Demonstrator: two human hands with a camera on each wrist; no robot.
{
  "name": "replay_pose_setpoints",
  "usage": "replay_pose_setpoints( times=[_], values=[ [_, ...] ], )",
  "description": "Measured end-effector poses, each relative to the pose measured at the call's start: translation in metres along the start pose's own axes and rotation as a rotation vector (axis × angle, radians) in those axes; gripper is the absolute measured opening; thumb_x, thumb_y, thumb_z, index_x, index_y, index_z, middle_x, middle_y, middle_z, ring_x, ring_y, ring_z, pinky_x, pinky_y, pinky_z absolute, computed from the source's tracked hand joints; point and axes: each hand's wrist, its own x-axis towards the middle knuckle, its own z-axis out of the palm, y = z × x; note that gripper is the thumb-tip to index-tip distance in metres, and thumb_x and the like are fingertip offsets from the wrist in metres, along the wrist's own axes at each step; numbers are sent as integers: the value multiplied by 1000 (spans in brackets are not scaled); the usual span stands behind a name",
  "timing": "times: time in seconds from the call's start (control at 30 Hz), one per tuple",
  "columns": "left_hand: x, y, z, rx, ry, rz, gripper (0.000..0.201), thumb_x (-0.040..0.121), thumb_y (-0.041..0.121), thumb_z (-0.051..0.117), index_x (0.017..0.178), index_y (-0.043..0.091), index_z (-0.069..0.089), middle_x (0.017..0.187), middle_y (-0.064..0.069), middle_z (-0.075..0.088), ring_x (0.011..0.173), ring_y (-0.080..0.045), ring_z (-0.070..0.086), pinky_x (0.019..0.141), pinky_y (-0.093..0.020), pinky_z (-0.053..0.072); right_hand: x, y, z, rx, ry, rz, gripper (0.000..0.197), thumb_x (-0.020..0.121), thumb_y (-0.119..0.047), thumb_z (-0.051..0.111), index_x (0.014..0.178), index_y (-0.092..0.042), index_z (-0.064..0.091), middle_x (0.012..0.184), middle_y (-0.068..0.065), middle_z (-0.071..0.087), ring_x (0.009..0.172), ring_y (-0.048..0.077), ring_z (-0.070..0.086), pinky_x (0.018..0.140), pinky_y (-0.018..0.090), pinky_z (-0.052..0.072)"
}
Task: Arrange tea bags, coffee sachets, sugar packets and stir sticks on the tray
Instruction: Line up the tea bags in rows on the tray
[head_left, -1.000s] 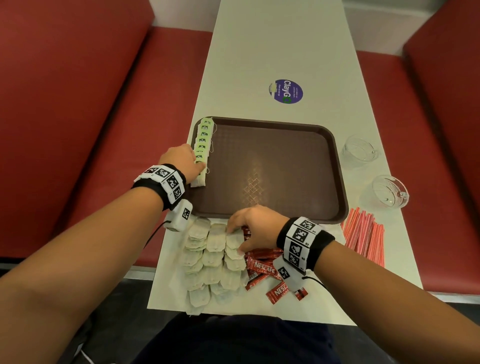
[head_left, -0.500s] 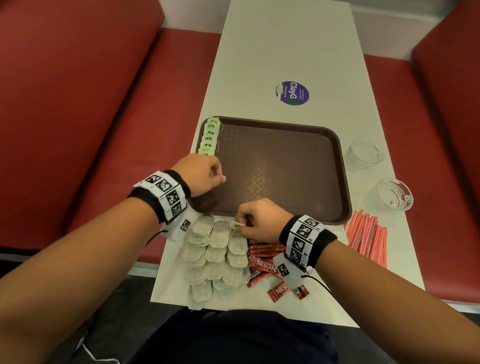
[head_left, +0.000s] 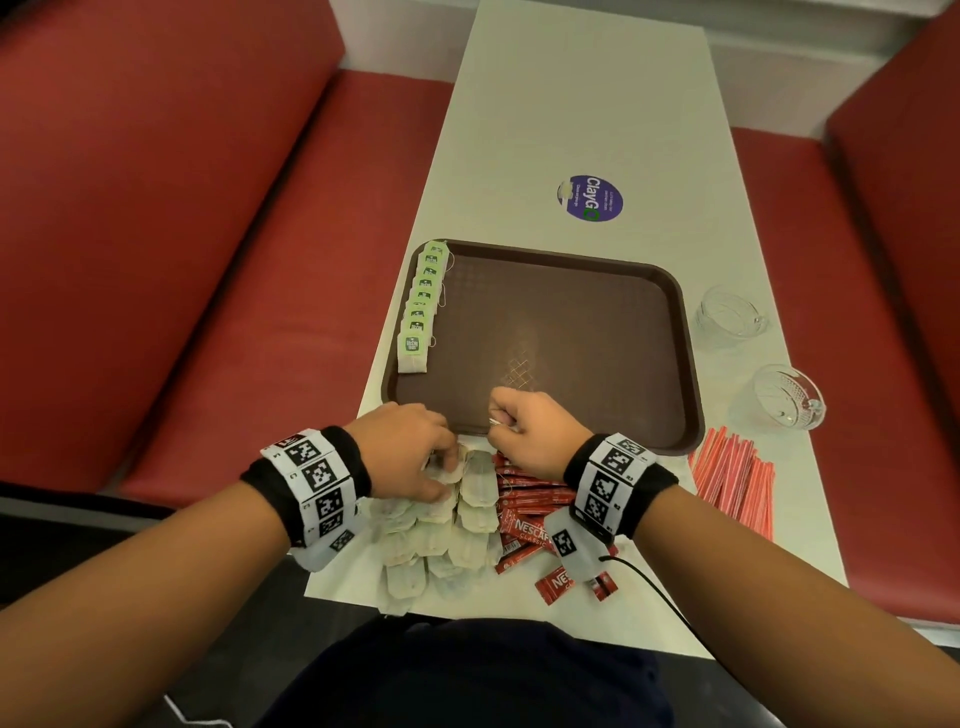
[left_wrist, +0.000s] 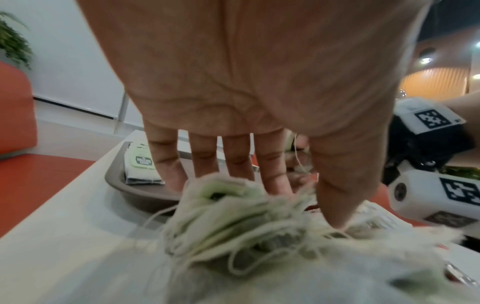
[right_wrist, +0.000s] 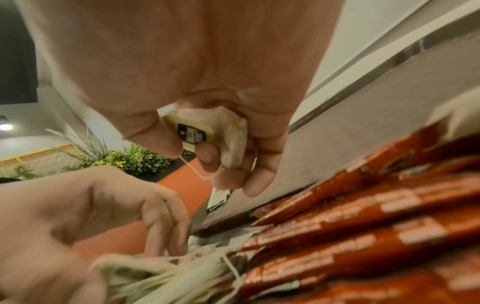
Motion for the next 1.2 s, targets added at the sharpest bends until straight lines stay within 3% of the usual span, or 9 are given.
replay_pose_setpoints(
  times=[0.17,0.27,0.47,0.7,0.8,0.9,0.97,1.07,1.2],
  values=[
    [-1,-4,-12,-158,155,-27,20,94,42,58,103,28,69,95,11,65,88,-11,60,79,-32,50,0,1,1,24,-30,-8,18,85,-18,60,92,-24,44,71,-1,56,57,15,47,58,33,43],
    [-1,-1,-20,-246,299,-13,14,96,39,60,99,29,70,82,11,65,74,-5,58,68,-28,47,5,-4,0,-43,-32,-47,23,81,-28,69,96,-31,52,85,-5,65,75,16,62,69,34,52],
    [-2,0,-30,-361,549,-11,8,94,30,66,97,28,73,73,16,63,67,0,56,66,-27,48,18,-13,-7,-91,34,-102,22,88,-20,68,76,-30,53,67,-11,55,61,4,50,56,21,38],
    [-6,-7,-28,-540,647,-27,6,90,23,72,94,26,74,76,12,68,68,-6,61,65,-22,49,24,-20,-9,-25,51,-107,5,90,-21,69,89,-24,65,74,-8,63,64,5,55,59,21,42],
    [-6,-20,-31,-466,686,-52,7,91,20,70,94,26,73,78,15,66,71,-1,57,66,-15,42,23,-19,-6,13,95,-84,14,92,-25,67,104,-25,59,81,-10,62,69,7,57,63,24,45],
    [1,-40,-32,-353,649,-174,7,93,21,66,95,25,71,86,13,68,79,-5,60,74,-29,48,20,-21,-8,57,108,-47,21,93,-18,60,107,-22,45,76,-10,54,60,9,51,61,28,43],
    [7,-54,-33,-264,501,-285,10,95,26,63,101,25,71,93,6,71,89,-16,64,81,-34,51,18,-22,-12,78,107,-23,18,93,-11,56,102,-18,42,72,-5,52,52,5,42,56,25,39],
    [20,-64,-37,-140,255,-371,20,97,32,60,113,25,68,104,-2,71,97,-23,63,84,-34,51,15,-21,-18,77,125,4,9,95,-11,51,92,-15,44,70,-3,51,56,9,42,56,26,37],
    [40,-71,-43,-76,206,-421,27,99,33,57,122,24,66,114,-6,68,105,-26,62,87,-34,50,12,-17,-22,92,154,34,7,97,-17,50,91,-19,48,77,3,61,65,19,53,63,35,45]
  ],
)
